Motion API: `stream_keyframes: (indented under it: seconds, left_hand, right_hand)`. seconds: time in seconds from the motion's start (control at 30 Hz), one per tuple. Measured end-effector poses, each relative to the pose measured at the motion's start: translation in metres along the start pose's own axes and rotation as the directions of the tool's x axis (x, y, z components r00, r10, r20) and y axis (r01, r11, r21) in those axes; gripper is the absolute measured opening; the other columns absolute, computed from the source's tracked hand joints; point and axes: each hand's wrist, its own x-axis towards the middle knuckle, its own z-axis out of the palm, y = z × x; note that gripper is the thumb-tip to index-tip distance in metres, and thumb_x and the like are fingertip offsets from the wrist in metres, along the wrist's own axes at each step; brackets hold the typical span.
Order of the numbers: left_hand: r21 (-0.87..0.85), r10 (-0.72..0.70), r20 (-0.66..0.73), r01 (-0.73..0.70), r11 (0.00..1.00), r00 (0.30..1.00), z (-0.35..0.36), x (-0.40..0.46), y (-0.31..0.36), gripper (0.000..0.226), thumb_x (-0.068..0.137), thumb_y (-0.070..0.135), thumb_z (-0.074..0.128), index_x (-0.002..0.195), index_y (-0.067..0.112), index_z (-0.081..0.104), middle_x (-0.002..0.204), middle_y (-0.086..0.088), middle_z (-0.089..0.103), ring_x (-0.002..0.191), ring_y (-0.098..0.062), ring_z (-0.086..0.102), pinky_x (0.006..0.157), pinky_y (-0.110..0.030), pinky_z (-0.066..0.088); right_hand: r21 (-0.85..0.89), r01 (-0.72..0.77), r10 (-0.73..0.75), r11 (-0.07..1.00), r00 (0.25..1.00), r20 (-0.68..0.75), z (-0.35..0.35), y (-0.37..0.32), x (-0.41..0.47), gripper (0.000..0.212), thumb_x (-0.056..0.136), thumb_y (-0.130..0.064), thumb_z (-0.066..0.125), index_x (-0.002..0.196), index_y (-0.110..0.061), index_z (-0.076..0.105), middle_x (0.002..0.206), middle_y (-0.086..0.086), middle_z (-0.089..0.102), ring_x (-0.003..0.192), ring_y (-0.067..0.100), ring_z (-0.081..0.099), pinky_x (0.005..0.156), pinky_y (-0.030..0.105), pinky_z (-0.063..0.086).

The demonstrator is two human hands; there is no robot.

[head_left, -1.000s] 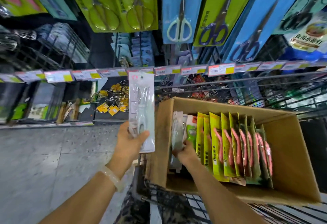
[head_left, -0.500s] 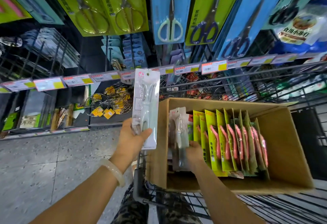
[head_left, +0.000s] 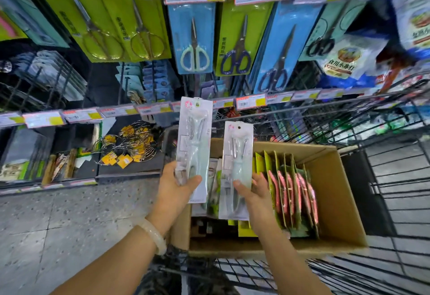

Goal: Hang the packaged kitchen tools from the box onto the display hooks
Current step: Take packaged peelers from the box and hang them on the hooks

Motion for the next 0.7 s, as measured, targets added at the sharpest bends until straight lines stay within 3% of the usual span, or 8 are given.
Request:
stream_keyframes:
  seconds: [0.1, 0.23, 0.37, 0.47, 0.57, 0.63, 0.7]
  left_hand:
    - [-0.011, 0.023, -0.02, -0.023, 1.0, 1.0, -0.005, -0.006, 0.007, 0.044, 0.079, 0.001, 0.072, 0.112, 0.015, 0.048, 0.108, -0.009, 0.062, 0.081, -0.008, 0.061, 0.066, -0.022, 0.051]
    - [-0.061, 0.065, -0.047, -0.068, 0.996, 0.997, -0.019, -0.011, 0.026, 0.043, 0.081, 0.003, 0.071, 0.117, 0.012, 0.048, 0.1, 0.002, 0.06, 0.076, -0.003, 0.06, 0.055, -0.013, 0.051]
    - [-0.187, 0.1, -0.082, -0.114, 0.976, 0.992, -0.05, -0.02, 0.038, 0.038, 0.083, 0.0, 0.068, 0.111, 0.017, 0.05, 0.095, 0.008, 0.062, 0.081, -0.007, 0.063, 0.071, -0.026, 0.054]
    - [-0.237, 0.138, -0.12, -0.163, 0.958, 0.983, -0.09, -0.026, 0.041, 0.035, 0.083, -0.001, 0.068, 0.102, 0.024, 0.052, 0.098, 0.006, 0.064, 0.086, -0.011, 0.064, 0.075, -0.029, 0.054]
    - [-0.245, 0.193, -0.18, -0.234, 0.941, 0.965, -0.141, -0.038, 0.045, 0.036, 0.083, -0.002, 0.067, 0.095, 0.028, 0.051, 0.094, 0.006, 0.064, 0.083, -0.009, 0.063, 0.07, -0.019, 0.054]
    - [-0.257, 0.211, -0.225, -0.267, 0.929, 0.951, -0.179, -0.046, 0.046, 0.037, 0.082, -0.004, 0.067, 0.093, 0.027, 0.051, 0.092, 0.008, 0.063, 0.08, -0.005, 0.062, 0.068, -0.015, 0.052]
    - [-0.255, 0.219, -0.261, -0.286, 0.924, 0.94, -0.221, -0.053, 0.045, 0.036, 0.081, -0.003, 0.069, 0.094, 0.026, 0.052, 0.093, 0.006, 0.063, 0.085, -0.01, 0.062, 0.077, -0.023, 0.052]
  right_hand:
    - [0.008, 0.104, -0.104, 0.995, 0.993, 0.05, 0.012, -0.017, -0.005, 0.04, 0.082, -0.004, 0.068, 0.119, -0.012, 0.054, 0.105, 0.01, 0.069, 0.089, 0.019, 0.069, 0.066, 0.025, 0.055]
    - [-0.037, 0.247, -0.242, 0.968, 0.965, 0.104, 0.043, -0.034, -0.015, 0.036, 0.081, -0.007, 0.07, 0.109, -0.025, 0.056, 0.104, 0.009, 0.07, 0.093, 0.023, 0.069, 0.079, 0.039, 0.057]
    - [-0.008, 0.317, -0.31, 0.948, 0.934, 0.179, 0.085, -0.041, -0.026, 0.041, 0.08, -0.008, 0.072, 0.115, -0.019, 0.055, 0.11, 0.009, 0.069, 0.1, 0.024, 0.067, 0.086, 0.043, 0.055]
    - [0.009, 0.34, -0.333, 0.94, 0.916, 0.222, 0.123, -0.039, -0.039, 0.041, 0.078, -0.011, 0.074, 0.114, -0.022, 0.056, 0.108, 0.005, 0.07, 0.101, 0.023, 0.067, 0.087, 0.041, 0.054]
    - [0.001, 0.38, -0.366, 0.925, 0.891, 0.27, 0.174, -0.034, -0.061, 0.042, 0.074, -0.016, 0.078, 0.108, -0.028, 0.057, 0.108, 0.006, 0.069, 0.101, 0.024, 0.065, 0.087, 0.041, 0.053]
    - [0.003, 0.4, -0.382, 0.916, 0.871, 0.309, 0.209, -0.029, -0.08, 0.04, 0.077, -0.012, 0.076, 0.107, -0.027, 0.055, 0.105, 0.005, 0.069, 0.097, 0.02, 0.065, 0.083, 0.035, 0.053]
    - [0.008, 0.427, -0.402, 0.904, 0.843, 0.356, 0.246, -0.022, -0.102, 0.037, 0.08, -0.007, 0.072, 0.107, -0.026, 0.054, 0.1, 0.001, 0.069, 0.091, 0.014, 0.066, 0.077, 0.026, 0.052]
